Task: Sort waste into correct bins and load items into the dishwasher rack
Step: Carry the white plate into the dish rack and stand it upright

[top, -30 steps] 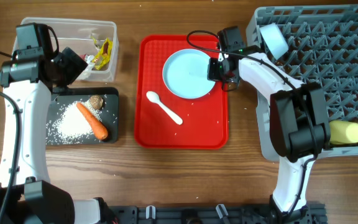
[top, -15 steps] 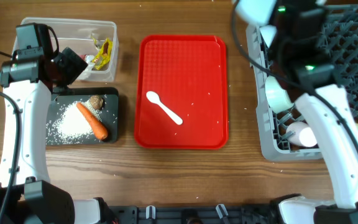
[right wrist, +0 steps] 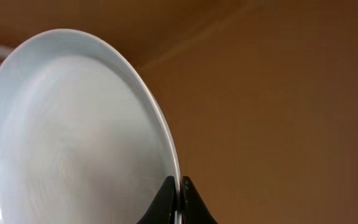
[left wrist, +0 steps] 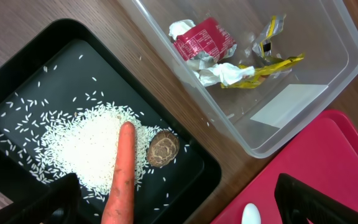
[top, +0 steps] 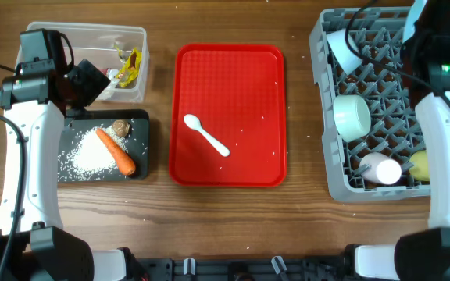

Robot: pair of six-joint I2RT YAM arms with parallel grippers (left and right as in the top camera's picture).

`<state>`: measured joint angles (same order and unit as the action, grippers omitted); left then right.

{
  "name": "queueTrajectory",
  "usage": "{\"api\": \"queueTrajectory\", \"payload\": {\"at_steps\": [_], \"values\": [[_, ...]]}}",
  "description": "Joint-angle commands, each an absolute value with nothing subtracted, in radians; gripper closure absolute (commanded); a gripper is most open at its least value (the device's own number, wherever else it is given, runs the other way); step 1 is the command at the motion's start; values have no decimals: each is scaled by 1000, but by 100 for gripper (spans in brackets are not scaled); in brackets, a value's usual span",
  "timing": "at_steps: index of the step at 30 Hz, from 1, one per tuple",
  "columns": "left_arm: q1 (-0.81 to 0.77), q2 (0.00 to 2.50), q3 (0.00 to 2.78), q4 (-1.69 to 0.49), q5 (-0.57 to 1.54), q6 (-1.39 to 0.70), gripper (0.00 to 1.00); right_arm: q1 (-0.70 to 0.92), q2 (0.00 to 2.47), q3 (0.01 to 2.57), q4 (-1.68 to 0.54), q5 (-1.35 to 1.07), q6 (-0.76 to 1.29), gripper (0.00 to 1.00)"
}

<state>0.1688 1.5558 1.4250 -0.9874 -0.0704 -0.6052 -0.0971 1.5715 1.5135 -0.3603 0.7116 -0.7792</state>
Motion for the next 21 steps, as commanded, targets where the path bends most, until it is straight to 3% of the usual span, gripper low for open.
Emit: {"api": "queueTrajectory", "payload": {"at_steps": [1, 8, 21], "values": [[173, 1551, 1427, -985, -80, -618, 0, -120, 1623, 1503, -336, 600, -904, 95], [173, 1551, 1427, -985, -80, -618, 0, -155, 1713, 1503, -298, 560, -1005, 96], [173, 1551, 1427, -985, -80, -618, 0, -213, 1813, 1497, -279, 506, -991, 96]]}}
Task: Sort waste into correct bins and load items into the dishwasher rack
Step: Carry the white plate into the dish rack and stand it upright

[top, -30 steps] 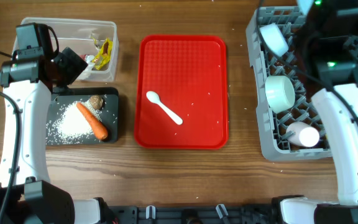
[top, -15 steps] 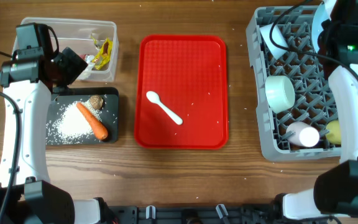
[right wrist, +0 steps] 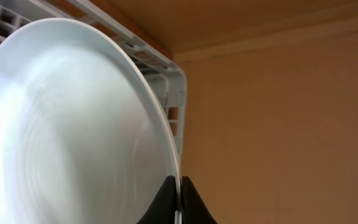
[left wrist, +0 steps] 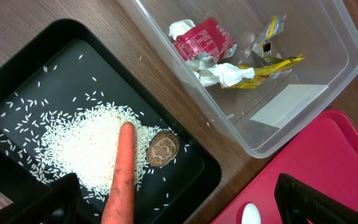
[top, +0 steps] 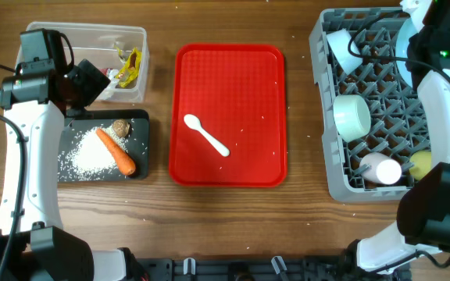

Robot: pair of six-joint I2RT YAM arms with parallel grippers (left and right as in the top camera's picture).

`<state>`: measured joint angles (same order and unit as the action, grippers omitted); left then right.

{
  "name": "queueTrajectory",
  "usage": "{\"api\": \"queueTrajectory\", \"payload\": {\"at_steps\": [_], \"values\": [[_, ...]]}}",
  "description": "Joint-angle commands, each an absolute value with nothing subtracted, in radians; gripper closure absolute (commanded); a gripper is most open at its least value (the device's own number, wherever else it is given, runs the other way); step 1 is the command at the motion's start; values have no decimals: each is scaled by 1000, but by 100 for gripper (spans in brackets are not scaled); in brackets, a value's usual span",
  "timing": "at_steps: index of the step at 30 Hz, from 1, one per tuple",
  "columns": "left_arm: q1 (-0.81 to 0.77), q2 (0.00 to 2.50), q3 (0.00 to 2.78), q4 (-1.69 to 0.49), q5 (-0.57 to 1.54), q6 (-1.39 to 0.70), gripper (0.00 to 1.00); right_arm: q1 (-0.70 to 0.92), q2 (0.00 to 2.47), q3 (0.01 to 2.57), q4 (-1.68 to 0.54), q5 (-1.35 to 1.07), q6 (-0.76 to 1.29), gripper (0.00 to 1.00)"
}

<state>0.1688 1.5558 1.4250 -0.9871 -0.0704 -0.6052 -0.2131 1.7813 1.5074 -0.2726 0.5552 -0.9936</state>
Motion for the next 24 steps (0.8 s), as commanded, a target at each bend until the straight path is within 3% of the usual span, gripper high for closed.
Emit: {"api": "queueTrajectory", "payload": {"at_steps": [1, 8, 10, 12, 13, 14, 18, 24], "values": [[173, 1551, 1427, -985, -80, -618, 0, -213, 1819, 1497, -289, 488, -986, 96], [173, 1551, 1427, -985, -80, -618, 0, -213, 1842, 1497, -305, 442, -908, 95], [173, 1551, 1427, -985, -80, -618, 0, -213, 1842, 1497, -307, 405, -908, 85], [173, 1551, 1427, -985, -80, -618, 0, -213, 1842, 1497, -307, 368, -899, 52], [173, 1551, 1427, -985, -80, -618, 0, -213, 1842, 1497, -301, 367, -879, 19], [173, 1551, 1427, -985, -80, -618, 0, -213, 1842, 1497, -300, 368, -867, 0], [173, 1551, 1427, -985, -80, -618, 0, -213, 1836, 1498, -254, 385, -758, 0], [173, 1551, 1427, -985, -80, -618, 0, -187, 1671, 1509, -73, 416, -384, 0]]}}
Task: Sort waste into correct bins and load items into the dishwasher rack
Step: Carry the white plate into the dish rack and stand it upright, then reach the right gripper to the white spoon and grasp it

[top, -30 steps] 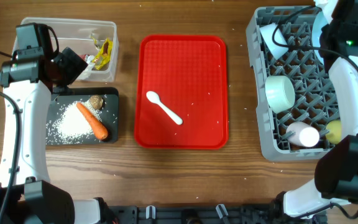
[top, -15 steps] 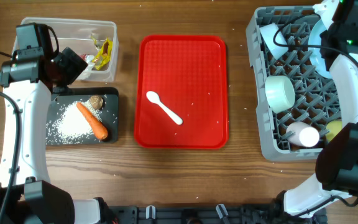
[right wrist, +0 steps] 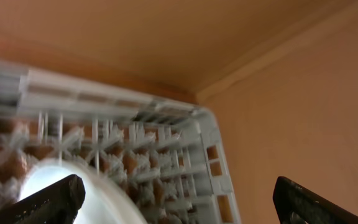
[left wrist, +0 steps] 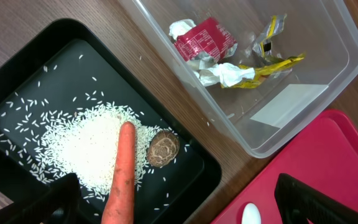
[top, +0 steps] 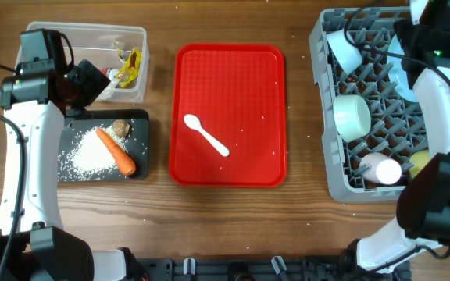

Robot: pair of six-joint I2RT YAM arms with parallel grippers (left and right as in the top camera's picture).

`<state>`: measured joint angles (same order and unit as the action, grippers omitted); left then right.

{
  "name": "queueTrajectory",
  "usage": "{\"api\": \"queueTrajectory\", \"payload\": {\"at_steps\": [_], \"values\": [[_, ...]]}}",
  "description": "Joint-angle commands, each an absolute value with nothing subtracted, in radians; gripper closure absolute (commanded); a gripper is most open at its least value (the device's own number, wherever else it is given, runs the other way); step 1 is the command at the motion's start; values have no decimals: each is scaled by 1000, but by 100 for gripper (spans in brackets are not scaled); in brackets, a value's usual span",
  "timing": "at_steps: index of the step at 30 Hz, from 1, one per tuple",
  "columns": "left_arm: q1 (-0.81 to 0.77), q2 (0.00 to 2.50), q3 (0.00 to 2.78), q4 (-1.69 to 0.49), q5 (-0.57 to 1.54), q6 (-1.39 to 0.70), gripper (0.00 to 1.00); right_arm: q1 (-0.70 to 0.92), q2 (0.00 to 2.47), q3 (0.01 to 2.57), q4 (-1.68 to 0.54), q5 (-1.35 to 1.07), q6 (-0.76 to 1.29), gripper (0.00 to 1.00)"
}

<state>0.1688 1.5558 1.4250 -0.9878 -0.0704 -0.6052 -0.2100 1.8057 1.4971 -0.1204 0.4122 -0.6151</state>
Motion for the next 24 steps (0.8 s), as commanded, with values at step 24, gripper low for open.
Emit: {"api": "queueTrajectory", "payload": {"at_steps": [24], "values": [[173, 1551, 1427, -985, -80, -618, 0, 454, 1863, 1444, -715, -306, -101, 6]]}}
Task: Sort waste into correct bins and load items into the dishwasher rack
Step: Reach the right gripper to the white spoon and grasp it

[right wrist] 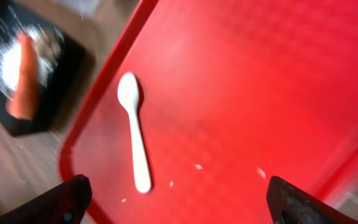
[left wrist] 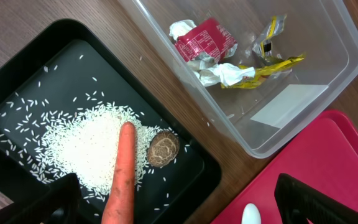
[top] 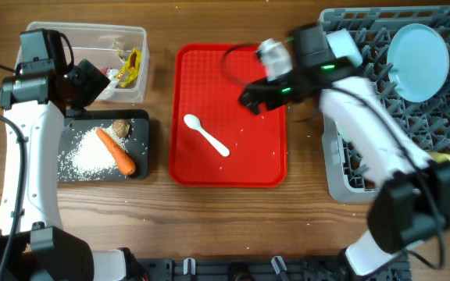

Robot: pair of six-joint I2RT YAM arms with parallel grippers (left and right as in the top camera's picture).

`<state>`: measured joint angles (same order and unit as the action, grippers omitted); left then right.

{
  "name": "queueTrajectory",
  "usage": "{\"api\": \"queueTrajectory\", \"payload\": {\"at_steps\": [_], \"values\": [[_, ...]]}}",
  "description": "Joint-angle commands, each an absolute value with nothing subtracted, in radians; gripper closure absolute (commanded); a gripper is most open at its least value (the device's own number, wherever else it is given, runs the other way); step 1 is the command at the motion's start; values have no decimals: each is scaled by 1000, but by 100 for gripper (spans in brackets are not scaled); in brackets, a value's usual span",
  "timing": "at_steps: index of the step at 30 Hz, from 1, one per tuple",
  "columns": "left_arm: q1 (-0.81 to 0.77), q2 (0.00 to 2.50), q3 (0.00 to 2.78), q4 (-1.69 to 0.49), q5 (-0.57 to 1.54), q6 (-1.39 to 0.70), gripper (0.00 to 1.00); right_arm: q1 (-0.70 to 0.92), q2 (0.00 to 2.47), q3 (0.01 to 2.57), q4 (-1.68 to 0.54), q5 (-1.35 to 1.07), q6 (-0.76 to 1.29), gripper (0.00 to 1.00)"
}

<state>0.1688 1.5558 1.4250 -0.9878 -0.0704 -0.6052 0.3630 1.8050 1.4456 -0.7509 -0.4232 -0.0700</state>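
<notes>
A white spoon (top: pixel 206 134) lies on the red tray (top: pixel 241 168); the right wrist view shows the spoon (right wrist: pixel 134 134) just ahead of the jaws. My right gripper (top: pixel 252 97) hangs open and empty over the tray's far right part, its midpoint (right wrist: pixel 179 205) above bare red plastic. A pale plate (top: pixel 418 51) stands on edge in the far right of the grey rack (top: pixel 336 176). My left gripper (top: pixel 92 78) is open and empty between the two bins, its midpoint (left wrist: pixel 179 211) over the black tray's edge.
The clear bin (top: pixel 141 74) at the far left holds wrappers (left wrist: pixel 229 59). The black tray (top: pixel 143 125) in front of it holds rice (left wrist: pixel 86 146), a carrot (top: pixel 117 152) and a mushroom (left wrist: pixel 163 148). A yellow item (top: pixel 444 158) sits in the rack.
My right gripper was open at the rack's far right corner by the plate. Now it is over the red tray, near the spoon. The left arm has not moved.
My right gripper was shut on the plate's rim above the rack, then still shut on it at the rack's far corner. Then it was open, with the plate standing in the rack. Now it is open over the red tray.
</notes>
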Motion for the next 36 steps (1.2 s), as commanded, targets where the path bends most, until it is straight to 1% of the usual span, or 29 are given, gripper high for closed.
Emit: {"api": "queueTrajectory", "payload": {"at_steps": [1, 4, 8, 15, 23, 26, 28, 30, 32, 36], "values": [[173, 1551, 1427, -985, -80, -618, 0, 490, 1886, 1444, -690, -273, -101, 6], [173, 1551, 1427, -985, -80, -618, 0, 579, 1942, 1445, -639, -137, -116, 6], [173, 1551, 1427, -985, -80, -618, 0, 645, 2012, 1445, -662, -36, -160, 6], [173, 1551, 1427, -985, -80, -618, 0, 653, 2099, 1445, -723, -37, -184, 7], [173, 1551, 1427, -985, -80, -618, 0, 653, 2105, 1445, -764, -109, -188, 12], [173, 1551, 1427, -985, -80, -618, 0, 654, 2105, 1445, -768, -122, -192, 19], [173, 1551, 1427, -985, -80, -618, 0, 653, 2105, 1445, -776, -158, -196, 32], [173, 1551, 1427, -984, -80, -618, 0, 653, 2105, 1445, -782, -159, -195, 39], [173, 1551, 1427, -985, -80, -618, 0, 653, 2105, 1445, -796, -160, -195, 45], [173, 1551, 1427, -985, -80, -618, 0, 653, 2105, 1445, -840, -229, -208, 52]]}}
